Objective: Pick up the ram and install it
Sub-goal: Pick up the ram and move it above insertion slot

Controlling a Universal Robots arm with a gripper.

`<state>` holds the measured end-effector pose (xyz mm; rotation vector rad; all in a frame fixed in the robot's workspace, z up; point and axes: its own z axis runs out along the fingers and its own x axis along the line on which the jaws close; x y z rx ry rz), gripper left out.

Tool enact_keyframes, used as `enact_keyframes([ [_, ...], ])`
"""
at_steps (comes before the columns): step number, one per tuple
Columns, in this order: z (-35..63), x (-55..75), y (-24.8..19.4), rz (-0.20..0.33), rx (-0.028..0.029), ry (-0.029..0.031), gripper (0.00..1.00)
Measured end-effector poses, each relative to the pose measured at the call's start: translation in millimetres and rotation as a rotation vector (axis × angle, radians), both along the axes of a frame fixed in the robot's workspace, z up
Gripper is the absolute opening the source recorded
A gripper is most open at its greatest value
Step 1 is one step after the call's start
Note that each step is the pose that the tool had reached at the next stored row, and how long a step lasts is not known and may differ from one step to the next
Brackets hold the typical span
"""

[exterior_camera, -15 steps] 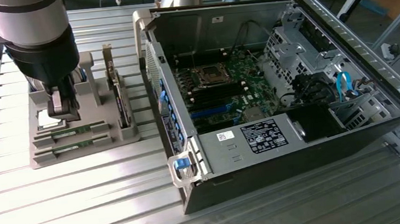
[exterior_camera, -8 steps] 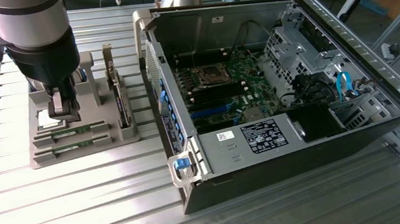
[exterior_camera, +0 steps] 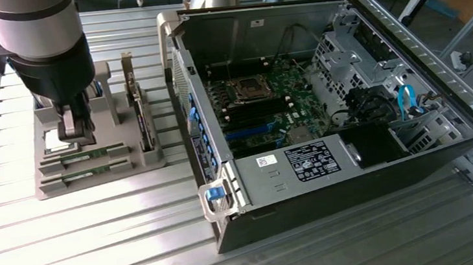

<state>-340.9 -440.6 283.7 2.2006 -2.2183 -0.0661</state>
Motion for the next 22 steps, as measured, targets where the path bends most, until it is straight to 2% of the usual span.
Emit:
enact_keyframes([
  [22,-6.9,-0.5,0.0,0.001,0.0,-0.0001,0.3],
])
